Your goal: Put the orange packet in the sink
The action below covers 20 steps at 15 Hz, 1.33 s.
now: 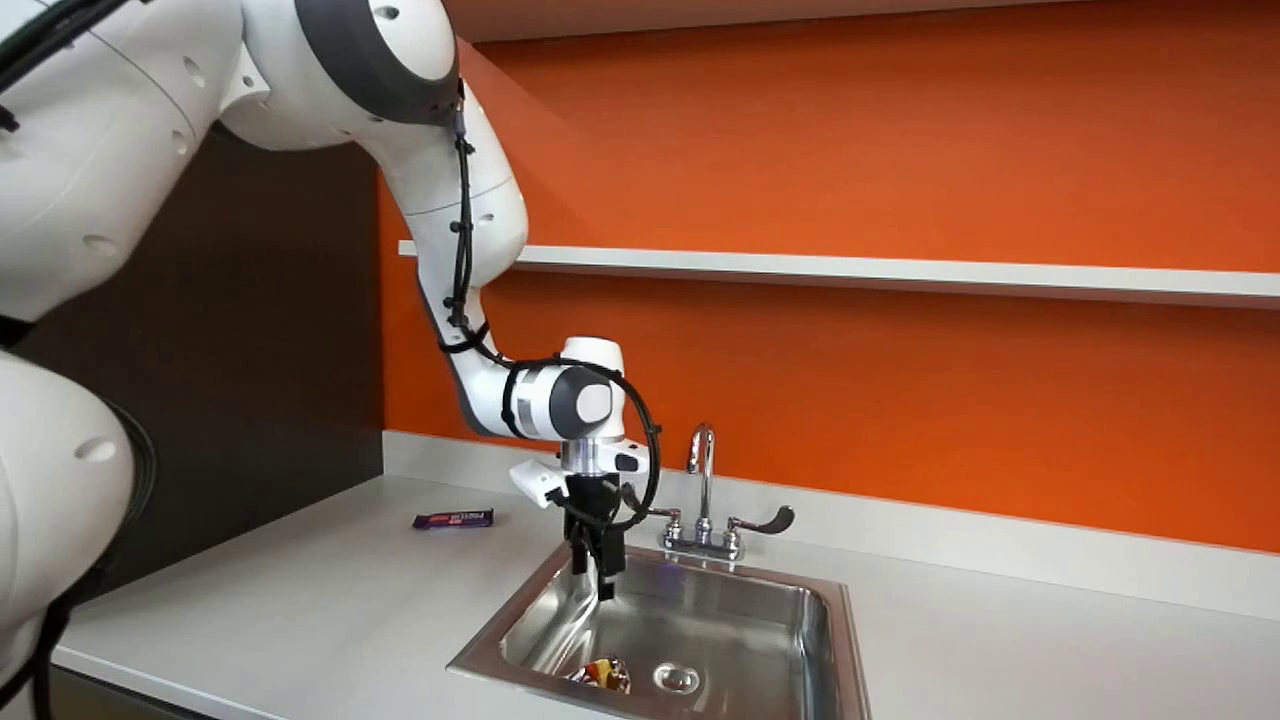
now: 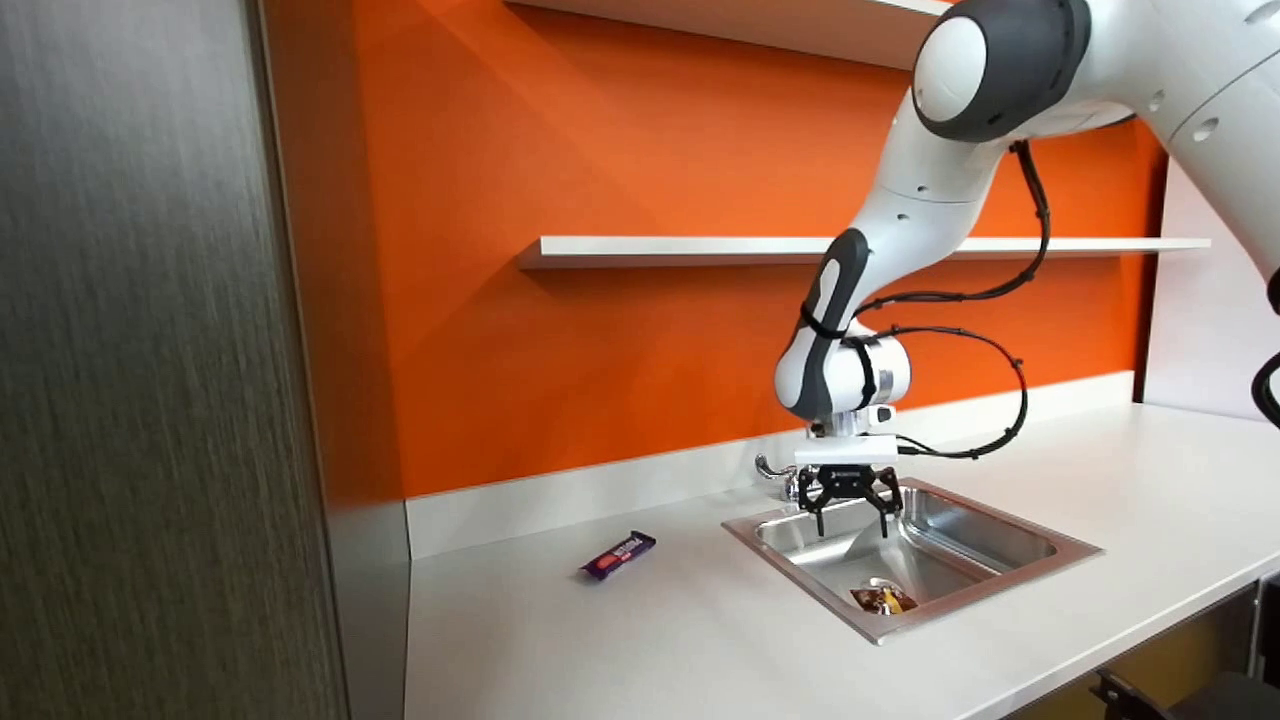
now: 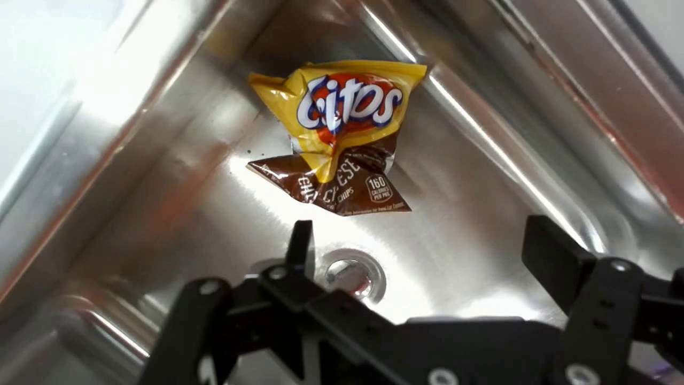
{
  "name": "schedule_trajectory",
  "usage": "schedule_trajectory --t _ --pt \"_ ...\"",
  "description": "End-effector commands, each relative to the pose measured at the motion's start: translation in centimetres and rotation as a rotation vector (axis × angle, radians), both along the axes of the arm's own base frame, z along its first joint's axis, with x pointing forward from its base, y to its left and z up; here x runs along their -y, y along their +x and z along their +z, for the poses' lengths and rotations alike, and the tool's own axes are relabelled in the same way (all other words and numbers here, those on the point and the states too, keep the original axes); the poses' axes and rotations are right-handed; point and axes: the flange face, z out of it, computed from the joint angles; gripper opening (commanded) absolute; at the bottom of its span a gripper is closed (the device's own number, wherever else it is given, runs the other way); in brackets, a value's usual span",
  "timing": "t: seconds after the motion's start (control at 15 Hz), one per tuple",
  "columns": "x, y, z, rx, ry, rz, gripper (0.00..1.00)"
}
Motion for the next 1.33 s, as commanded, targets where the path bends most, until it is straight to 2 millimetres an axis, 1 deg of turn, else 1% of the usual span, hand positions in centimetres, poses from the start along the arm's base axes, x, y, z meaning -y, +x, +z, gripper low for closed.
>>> schedule_trajectory --t 0.0,0.4,0.6,0.87,1.07,1.27 --pt "-2.6 -1.8 3.7 -0.058 -0.002 0.137 1.00" --pt "-7.9 -5.1 8.9 -0.070 -0.009 0.255 1.00" --pt "-10.2 -7.2 11.7 -0.060 -0.008 0.319 1.00" --pt "-12.7 -10.4 14.9 -0.049 -0.020 0.421 1.00" --pt "-14.1 -12.7 16.7 -0.049 -0.030 0.471 1.00" --pt "-15.2 -14.9 18.3 -0.063 -0.052 0.497 1.00"
